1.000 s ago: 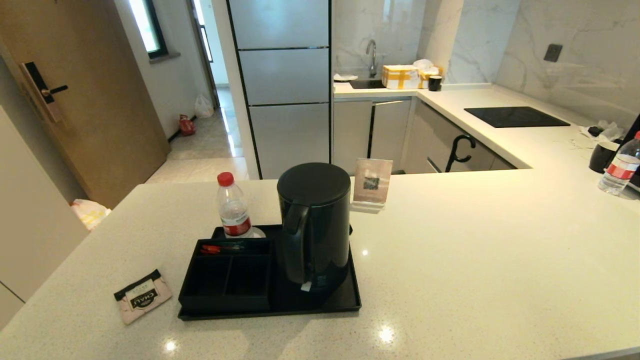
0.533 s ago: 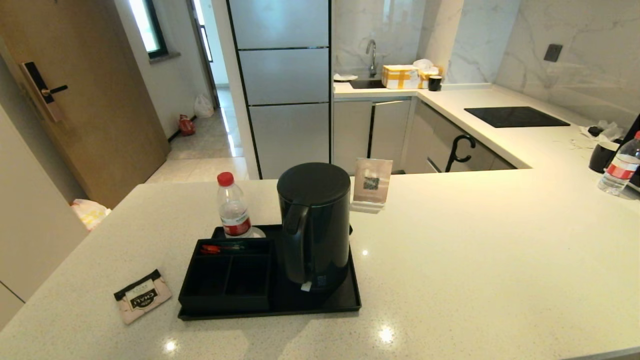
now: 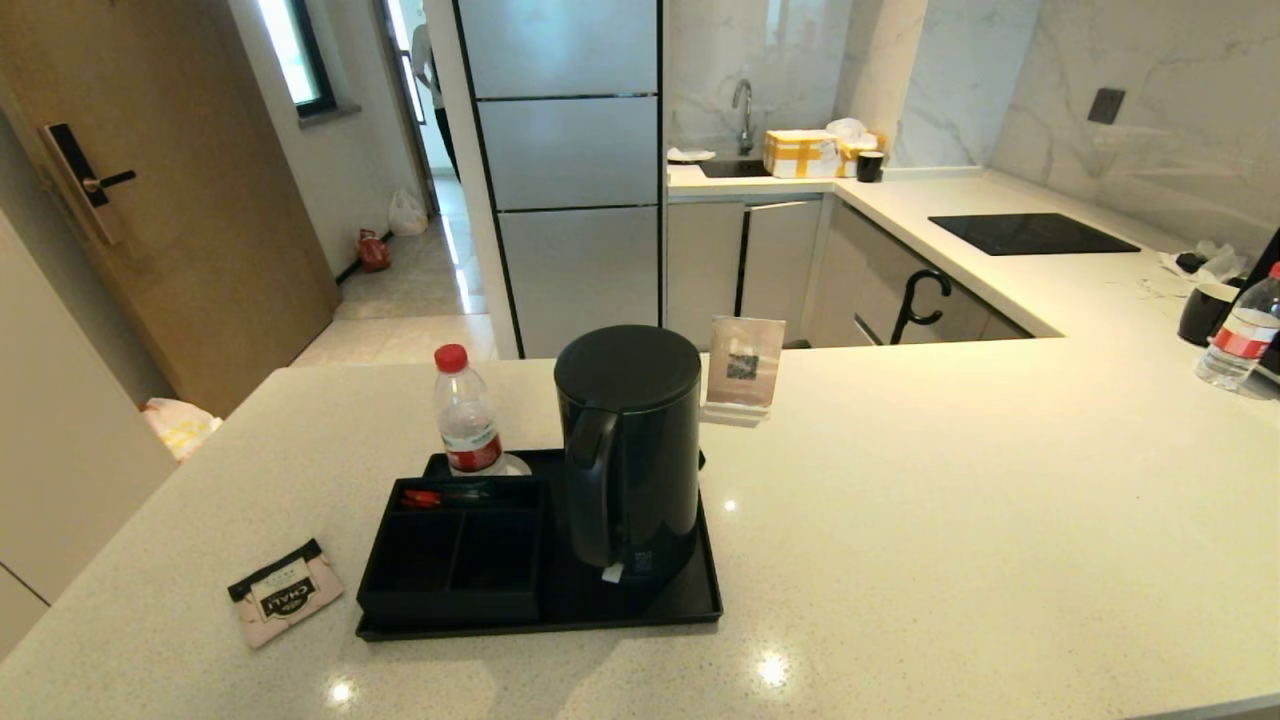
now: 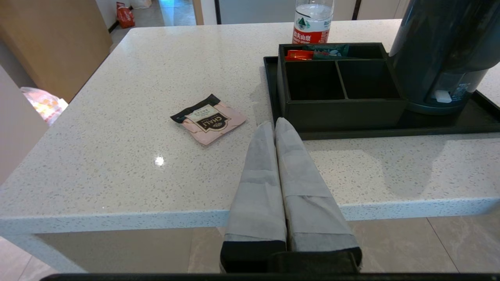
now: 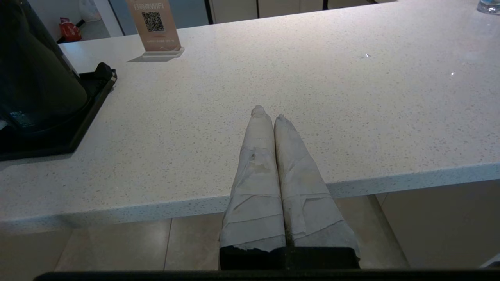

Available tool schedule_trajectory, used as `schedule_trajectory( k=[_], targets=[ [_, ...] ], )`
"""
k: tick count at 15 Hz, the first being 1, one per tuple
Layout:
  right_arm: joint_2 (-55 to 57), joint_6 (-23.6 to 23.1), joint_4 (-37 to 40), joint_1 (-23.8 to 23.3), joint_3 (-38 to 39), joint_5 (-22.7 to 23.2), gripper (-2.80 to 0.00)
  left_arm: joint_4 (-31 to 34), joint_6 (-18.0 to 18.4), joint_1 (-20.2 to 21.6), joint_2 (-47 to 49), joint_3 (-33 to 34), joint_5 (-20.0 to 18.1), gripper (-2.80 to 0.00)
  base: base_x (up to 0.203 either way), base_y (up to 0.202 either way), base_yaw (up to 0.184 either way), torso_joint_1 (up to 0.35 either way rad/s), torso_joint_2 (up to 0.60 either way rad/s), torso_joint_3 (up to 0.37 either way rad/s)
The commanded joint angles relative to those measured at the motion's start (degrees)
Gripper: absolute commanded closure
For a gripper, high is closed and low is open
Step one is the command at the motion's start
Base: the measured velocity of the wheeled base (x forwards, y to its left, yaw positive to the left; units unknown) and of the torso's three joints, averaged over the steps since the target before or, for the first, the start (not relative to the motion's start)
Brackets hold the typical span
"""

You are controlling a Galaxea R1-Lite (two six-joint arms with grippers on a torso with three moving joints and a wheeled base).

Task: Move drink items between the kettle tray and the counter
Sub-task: Pick up the kettle

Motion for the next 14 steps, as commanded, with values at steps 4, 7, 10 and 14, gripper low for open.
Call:
schedule_trajectory(
  k=[4,7,10,14],
  targets=[
    [0.05,0.01,-0.01,0.00,0.07,0.01,0.00,-0.02,-0.02,0.07,-0.02,0.01,-0.02,0.00,0.000,0.000,0.000,0.000,0.00,0.000],
    [0.05,0.01,-0.01,0.00,0.01,0.00,0.00,-0.02,0.02,0.07,-0.02,0.01,-0.02,0.00,0.000,0.000,0.000,0.000,0.00,0.000],
    [0.05,0.01,-0.01,0.00,0.07,0.08,0.00,-0.02,-0.01,-0.01,-0.02,0.01,-0.02,0.00,0.000,0.000,0.000,0.000,0.00,0.000],
    [0.07,-0.09,0.03,0.00,0.01,0.04,0.00,-0.02,-0.02,0.02,-0.02,0.01,-0.02,0.00,0.000,0.000,0.000,0.000,0.00,0.000]
  ],
)
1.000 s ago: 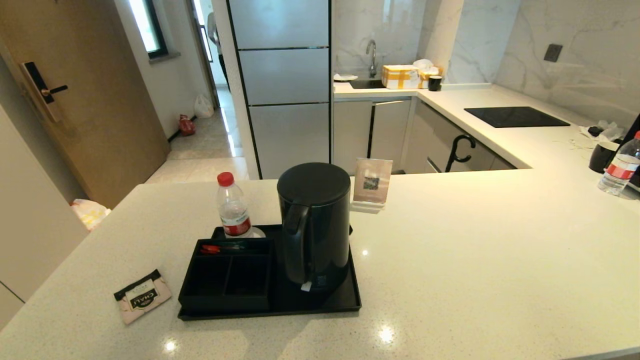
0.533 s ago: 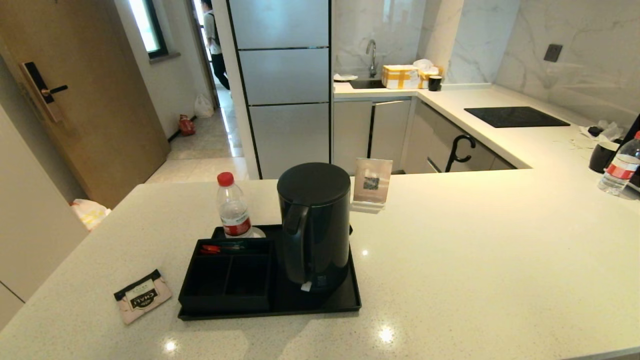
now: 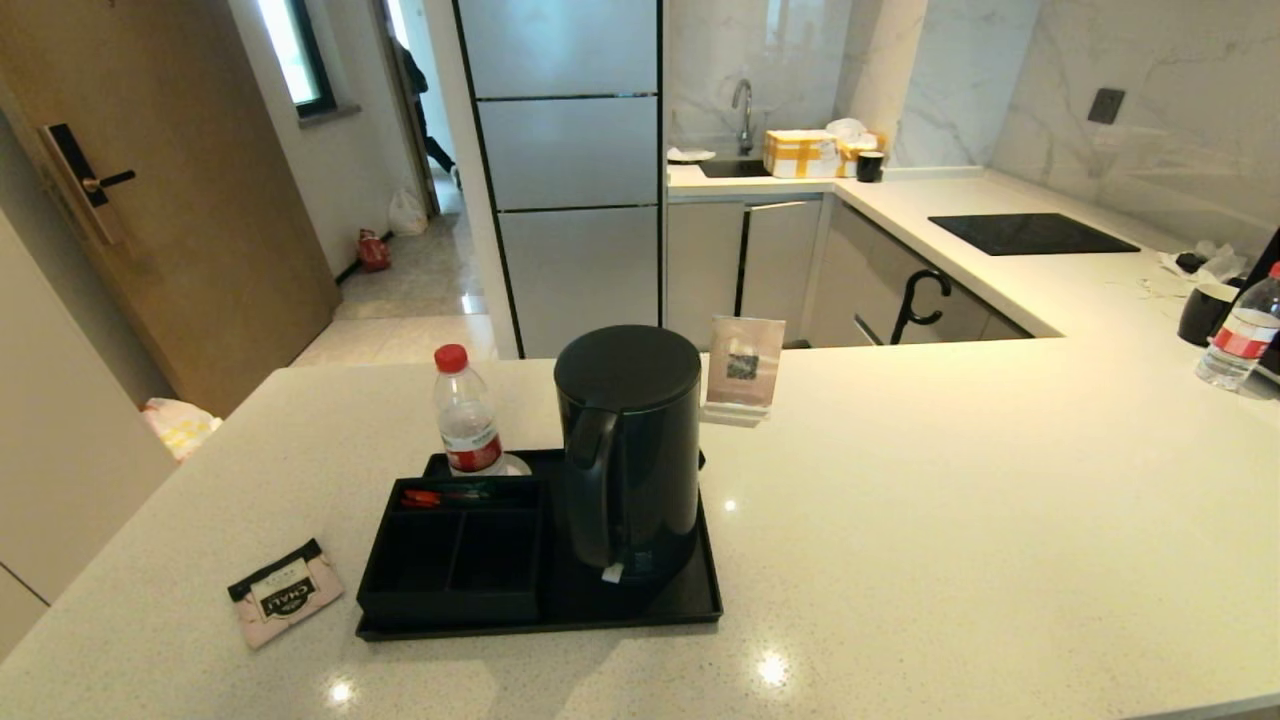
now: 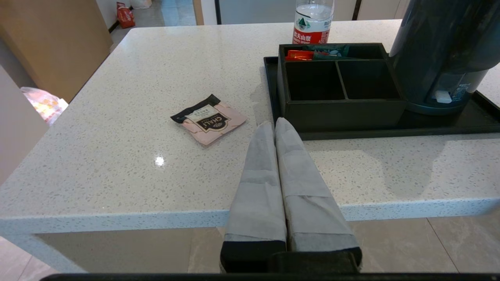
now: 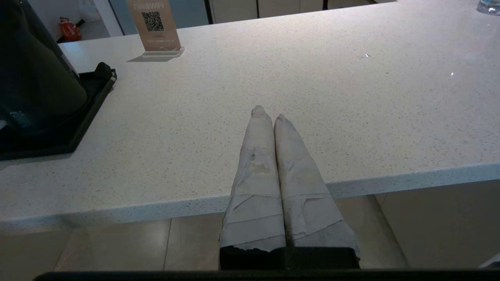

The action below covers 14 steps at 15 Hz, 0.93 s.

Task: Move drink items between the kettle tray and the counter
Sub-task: Pick up the kettle

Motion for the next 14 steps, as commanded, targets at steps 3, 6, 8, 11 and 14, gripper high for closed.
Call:
schedule_trajectory(
  k=[3,6,8,11,14],
  targets=[
    [0.14,-2.20,0.17,0.00,0.03,0.29,0.00,0.02,0.00,0.03,-0.02,0.01,-0.02,0.00,0.000,0.000,0.000,0.000,0.00,0.000],
    [0.14,-1.80,0.29,0.00,-0.27,0.00,0.00,0.02,0.00,0.05,-0.02,0.01,-0.02,0.00,0.000,0.000,0.000,0.000,0.00,0.000],
    [1.70,-1.40,1.21,0.00,-2.96,-0.19,0.00,0.02,0.00,-0.01,-0.02,0.01,-0.02,0.00,0.000,0.000,0.000,0.000,0.00,0.000],
    [13.62,1.57,3.35,0.24,-21.41,1.19,0.00,0.02,0.00,-0.01,-0.02,0.01,-0.02,0.00,0.000,0.000,0.000,0.000,0.00,0.000],
    [31.46,3.44,10.38,0.69,-35.86,12.50,0.00,0.02,0.00,0.08,-0.02,0.01,-0.02,0.00,0.000,0.000,0.000,0.000,0.00,0.000]
  ],
)
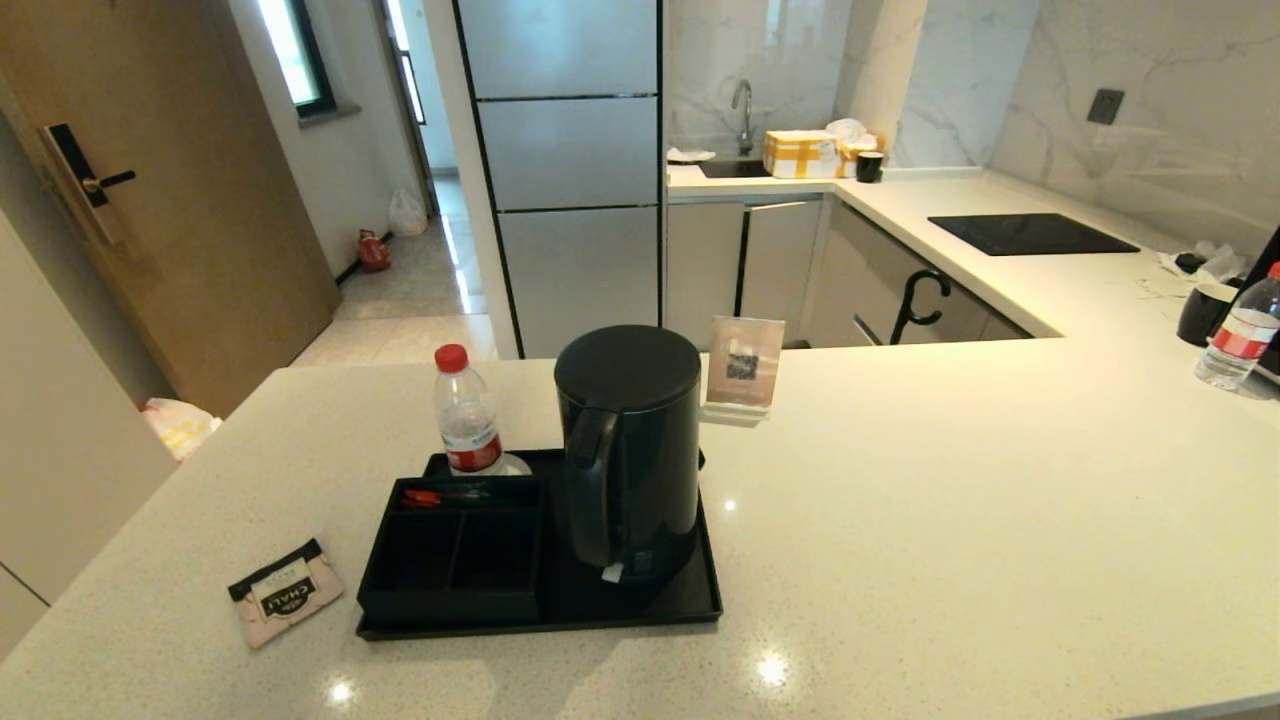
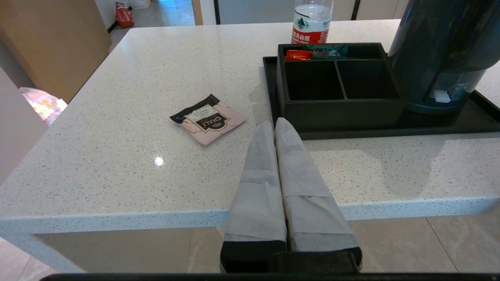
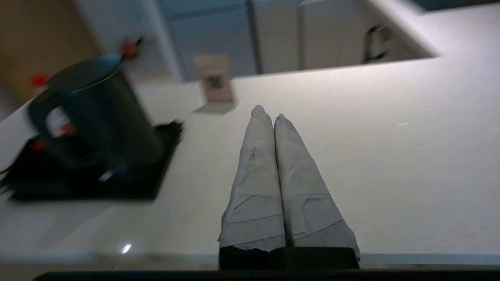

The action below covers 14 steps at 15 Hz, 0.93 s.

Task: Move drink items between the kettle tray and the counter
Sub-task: Pick up the kettle

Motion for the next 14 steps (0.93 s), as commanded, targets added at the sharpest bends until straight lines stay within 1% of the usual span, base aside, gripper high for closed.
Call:
schedule_trajectory(
  k=[1,2,4,5,6,8,10,12,14],
  targets=[
    [17.23,0.64,5.35,0.33,-8.07,12.44,0.00,0.00,0.00,0.07,-0.02,0.01,0.00,0.00,0.000,0.000,0.000,0.000,0.00,0.000],
    [20.85,0.91,7.65,0.46,-9.43,18.23,0.00,0.00,0.00,0.06,-0.02,0.01,0.00,0.00,0.000,0.000,0.000,0.000,0.00,0.000],
    [30.41,0.97,9.21,1.61,-10.16,28.59,0.00,0.00,0.00,0.07,-0.02,0.01,0.00,0.00,0.000,0.000,0.000,0.000,0.00,0.000],
    [34.77,0.75,9.21,2.81,-10.42,32.57,0.00,0.00,0.00,0.04,-0.05,0.01,0.00,0.00,0.000,0.000,0.000,0.000,0.00,0.000],
    [40.50,0.26,8.27,5.28,-10.54,35.32,0.00,0.00,0.00,0.07,-0.09,0.01,0.00,0.00,0.000,0.000,0.000,0.000,0.00,0.000],
    [51.23,-1.27,3.94,10.95,-10.35,38.42,0.00,0.00,0.00,0.05,-0.02,0.01,0.00,0.00,0.000,0.000,0.000,0.000,0.00,0.000],
    [61.48,-4.78,-2.93,15.90,-9.88,39.79,0.00,0.00,0.00,-0.02,-0.02,0.01,0.00,0.00,0.000,0.000,0.000,0.000,0.00,0.000],
    [68.86,-8.10,-12.58,21.32,-9.55,39.91,0.00,0.00,0.00,0.07,-0.02,0.01,0.00,0.00,0.000,0.000,0.000,0.000,0.00,0.000],
    [76.09,-9.23,-23.80,25.27,-9.49,38.00,0.00,0.00,0.00,0.07,-0.02,0.01,0.00,0.00,0.000,0.000,0.000,0.000,0.00,0.000]
  ],
)
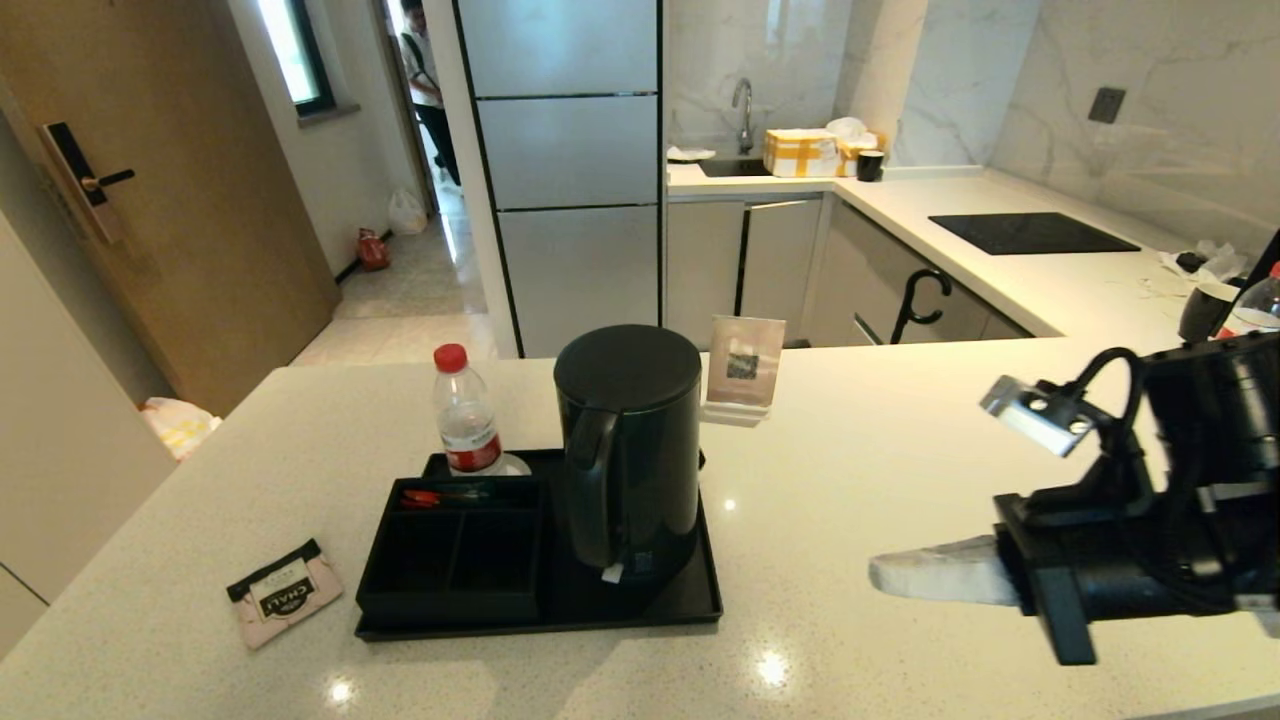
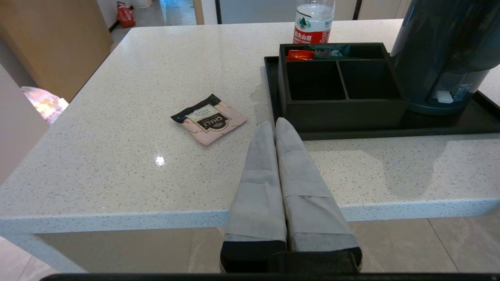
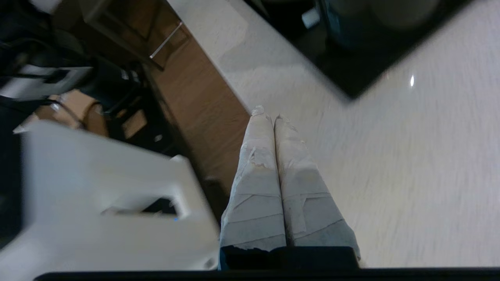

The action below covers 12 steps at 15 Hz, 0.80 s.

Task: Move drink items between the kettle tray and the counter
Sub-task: Pick up the kettle

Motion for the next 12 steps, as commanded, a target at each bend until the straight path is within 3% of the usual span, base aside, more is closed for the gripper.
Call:
schedule_trajectory(
  k=[1,3,7,12],
  targets=[
    [12.67,-0.79,-13.17,5.44,-0.13,-1.19,0.00,0.00,0.00,0.02,-0.07,0.01,-0.02,0.00,0.000,0.000,0.000,0.000,0.00,0.000],
    [15.78,-1.12,-21.70,10.11,-1.33,-2.92,0.00,0.00,0.00,-0.06,-0.02,0.01,-0.02,0.00,0.000,0.000,0.000,0.000,0.00,0.000],
    [19.48,-1.02,-32.78,16.66,-2.86,-14.57,0.00,0.00,0.00,-0.07,-0.02,0.01,-0.02,0.00,0.000,0.000,0.000,0.000,0.00,0.000],
    [20.37,-0.65,-34.83,20.01,-4.80,-19.78,0.00,0.00,0.00,-0.07,-0.02,0.01,-0.02,0.00,0.000,0.000,0.000,0.000,0.00,0.000]
  ],
)
